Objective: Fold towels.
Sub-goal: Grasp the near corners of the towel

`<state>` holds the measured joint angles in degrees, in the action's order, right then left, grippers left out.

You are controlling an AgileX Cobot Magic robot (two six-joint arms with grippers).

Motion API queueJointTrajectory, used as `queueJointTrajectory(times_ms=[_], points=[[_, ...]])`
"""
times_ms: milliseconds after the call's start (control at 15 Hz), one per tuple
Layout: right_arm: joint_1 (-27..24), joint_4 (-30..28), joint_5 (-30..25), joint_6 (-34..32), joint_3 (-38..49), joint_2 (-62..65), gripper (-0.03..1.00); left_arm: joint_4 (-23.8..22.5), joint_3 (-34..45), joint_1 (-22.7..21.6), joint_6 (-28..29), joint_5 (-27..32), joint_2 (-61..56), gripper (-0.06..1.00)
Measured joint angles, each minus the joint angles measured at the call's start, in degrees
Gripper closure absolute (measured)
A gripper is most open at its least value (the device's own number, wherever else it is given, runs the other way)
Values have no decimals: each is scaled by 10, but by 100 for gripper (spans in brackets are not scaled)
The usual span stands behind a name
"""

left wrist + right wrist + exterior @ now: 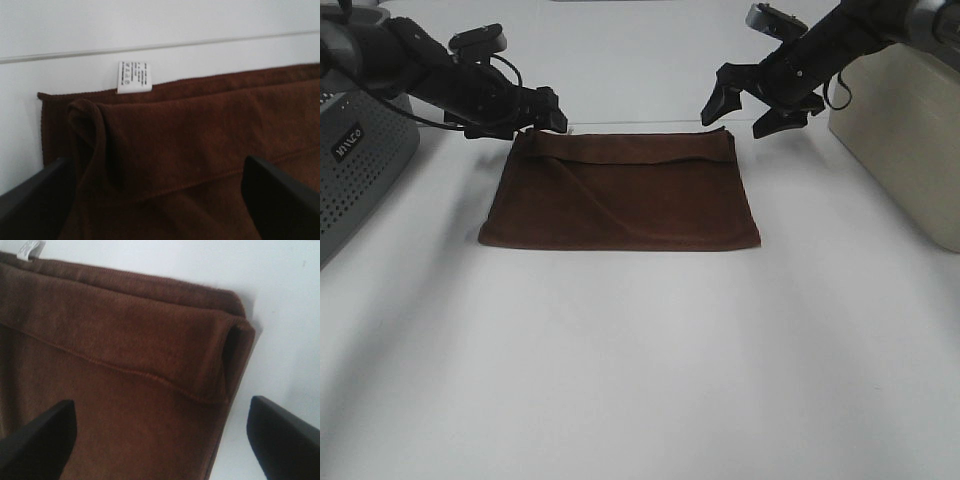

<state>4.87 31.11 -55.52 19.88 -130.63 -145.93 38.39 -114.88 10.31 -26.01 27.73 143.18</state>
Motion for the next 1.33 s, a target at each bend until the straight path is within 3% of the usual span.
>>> queueJointTrajectory(times_ms=[133,333,600,1000,1333], points=[[0,-6,-53,-4,-1,8,10,-44,0,0,7,57,-19,9],[0,-7,-125,-46,-1,17,10,-59,-1,-4,78,131,-40,9],[0,-6,-136,-103,12,43,10,-61,14,-29,181,240,-75,9],[0,-4,-127,-84,247,155,10,-62,203,-48,190,239,-147,9],[0,3,-56,-57,344,163,10,-70,235,-49,182,205,-145,9]])
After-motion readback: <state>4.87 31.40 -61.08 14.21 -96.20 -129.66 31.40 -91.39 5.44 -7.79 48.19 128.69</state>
